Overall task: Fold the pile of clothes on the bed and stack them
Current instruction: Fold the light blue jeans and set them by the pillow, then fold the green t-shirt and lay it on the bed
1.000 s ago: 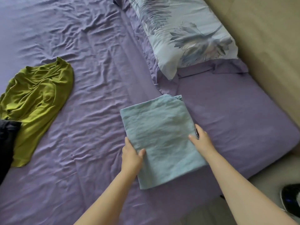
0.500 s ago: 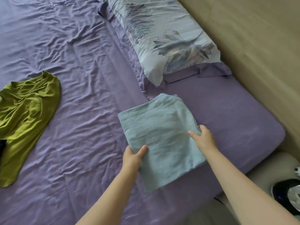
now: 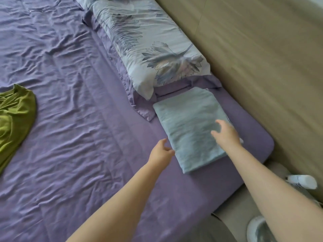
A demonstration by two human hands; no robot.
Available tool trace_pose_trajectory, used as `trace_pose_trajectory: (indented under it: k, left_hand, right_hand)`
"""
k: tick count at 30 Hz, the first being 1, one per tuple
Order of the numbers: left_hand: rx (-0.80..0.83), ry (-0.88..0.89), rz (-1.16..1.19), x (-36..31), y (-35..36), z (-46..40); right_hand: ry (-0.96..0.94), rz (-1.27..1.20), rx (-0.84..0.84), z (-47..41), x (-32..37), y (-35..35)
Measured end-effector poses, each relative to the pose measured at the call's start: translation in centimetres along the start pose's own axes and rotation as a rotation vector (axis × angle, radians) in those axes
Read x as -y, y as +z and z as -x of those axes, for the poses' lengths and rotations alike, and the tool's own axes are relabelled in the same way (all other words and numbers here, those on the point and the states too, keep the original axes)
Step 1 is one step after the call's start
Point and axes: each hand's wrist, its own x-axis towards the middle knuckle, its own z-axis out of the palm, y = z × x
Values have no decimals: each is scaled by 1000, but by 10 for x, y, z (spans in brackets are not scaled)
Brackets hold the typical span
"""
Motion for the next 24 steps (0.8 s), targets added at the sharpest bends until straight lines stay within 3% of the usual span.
trace_pose_trajectory:
  k: [8,24]
  left_hand:
    - [-166,-104,-201,57,-61,27]
    - [-481,-257,-36,192,-254,133]
  right_hand:
    - [-319,24,187,73,73,93]
    - [-709,308,353,180,244,203]
